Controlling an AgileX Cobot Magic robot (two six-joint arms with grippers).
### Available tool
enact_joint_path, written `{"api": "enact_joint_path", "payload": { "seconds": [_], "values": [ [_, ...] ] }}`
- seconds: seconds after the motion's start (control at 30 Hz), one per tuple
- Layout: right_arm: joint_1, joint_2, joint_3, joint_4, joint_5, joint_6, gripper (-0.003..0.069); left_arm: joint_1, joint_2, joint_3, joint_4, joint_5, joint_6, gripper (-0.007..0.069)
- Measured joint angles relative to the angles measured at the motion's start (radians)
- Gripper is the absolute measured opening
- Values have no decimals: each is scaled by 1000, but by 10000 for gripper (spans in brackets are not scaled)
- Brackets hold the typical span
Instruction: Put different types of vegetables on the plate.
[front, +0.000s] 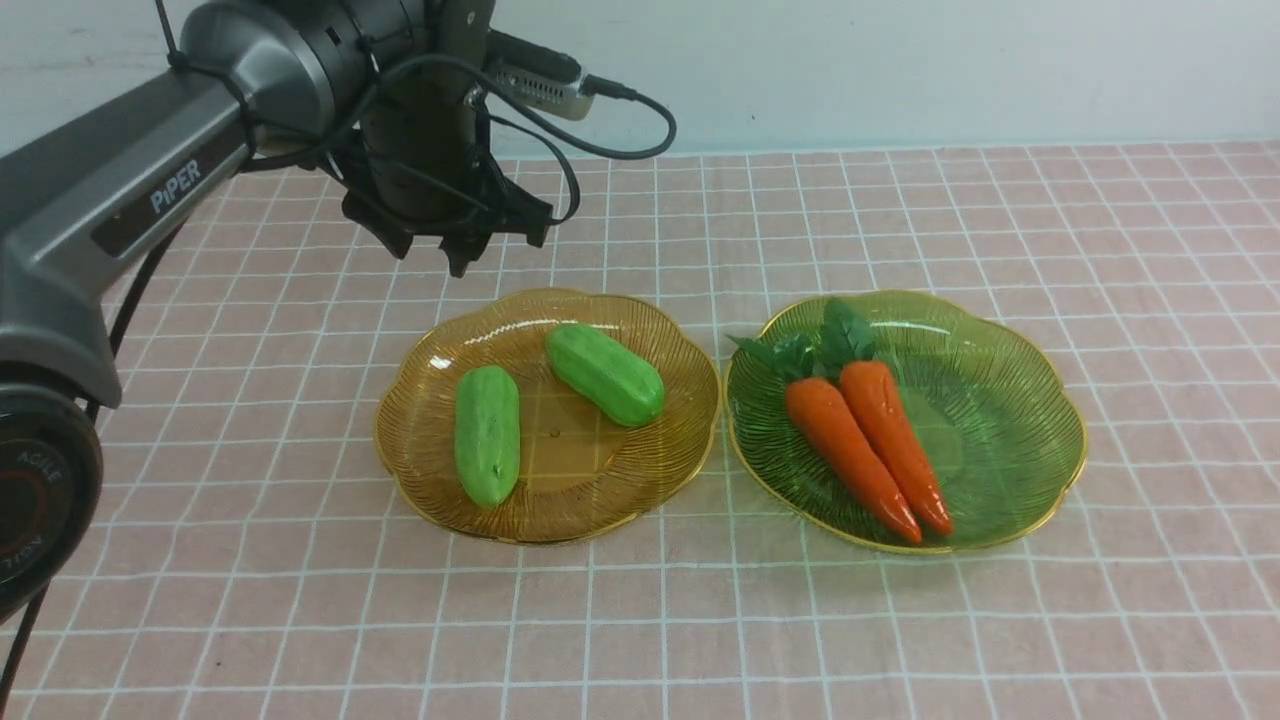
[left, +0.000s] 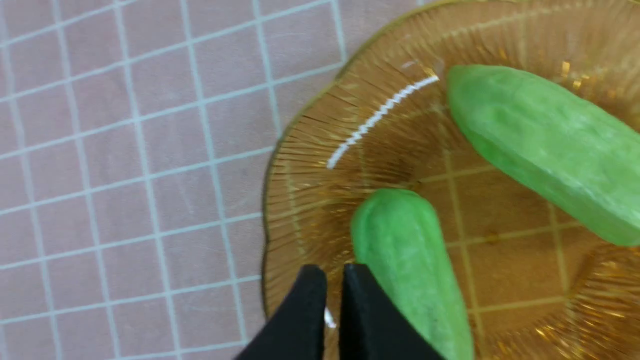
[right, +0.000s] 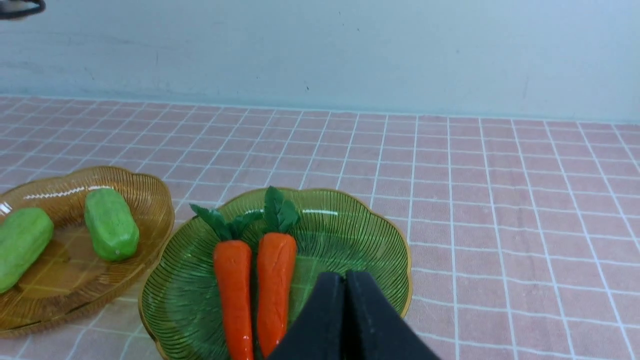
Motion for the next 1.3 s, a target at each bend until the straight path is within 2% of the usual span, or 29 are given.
{"api": "enact_joint_path", "payload": {
  "seconds": [0.1, 0.23, 0.43, 0.83, 1.17, 1.3],
  "values": [
    [0, -28, 0, 0, -4, -1, -17, 0, 0, 0, -57, 1, 36, 6],
    [0, -33, 0, 0, -5, -1, -17, -1, 0, 0, -104, 1, 76, -3],
    [0, -33, 1, 0, -5, -2, -17, -1, 0, 0, -131, 2, 96, -3],
    [0, -50, 11, -3, -7, -3, -17, -1, -70, 0, -296, 6, 162, -3],
    [-44, -356, 190, -26, -20, -3, -17, -1, -92, 0, -307, 14, 192, -3],
    [-61, -483, 329, -40, -14, -3, -17, -1, -102, 0, -307, 14, 192, -3]
  ]
}}
